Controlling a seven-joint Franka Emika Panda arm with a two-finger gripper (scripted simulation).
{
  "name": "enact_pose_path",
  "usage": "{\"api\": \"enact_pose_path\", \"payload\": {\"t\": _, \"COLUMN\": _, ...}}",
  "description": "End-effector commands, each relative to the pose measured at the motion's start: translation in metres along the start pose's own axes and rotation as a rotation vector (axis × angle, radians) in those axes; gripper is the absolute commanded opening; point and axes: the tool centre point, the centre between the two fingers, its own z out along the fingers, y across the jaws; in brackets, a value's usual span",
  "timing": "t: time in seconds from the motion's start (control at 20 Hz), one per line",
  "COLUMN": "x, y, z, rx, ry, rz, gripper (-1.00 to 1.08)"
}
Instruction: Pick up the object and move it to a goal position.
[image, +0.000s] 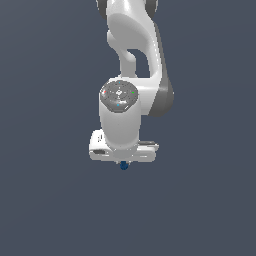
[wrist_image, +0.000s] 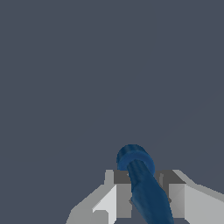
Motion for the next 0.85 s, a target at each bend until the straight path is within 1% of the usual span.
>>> {"api": "enact_pose_path", "payload": {"t": 0.0, "x": 0.005, "y": 0.007, "z": -0.019, "rx": 0.000, "ry": -0.001, "rz": 0.000, "gripper": -1.00}}
{"api": "enact_pose_path", "payload": {"t": 0.2, "x": 0.013, "y": 0.015, "z": -0.041, "rx": 0.000, "ry": -0.001, "rz": 0.000, "gripper": -1.00}}
{"api": "enact_pose_path", "payload": {"t": 0.4, "x": 0.017, "y": 0.020, "z": -0.054, "rx": 0.000, "ry": -0.001, "rz": 0.000, "gripper": -1.00}}
{"api": "enact_pose_path", "payload": {"t": 0.8, "x": 0.020, "y": 0.022, "z": -0.059, "rx": 0.000, "ry": -0.001, "rz": 0.000, "gripper": -1.00}}
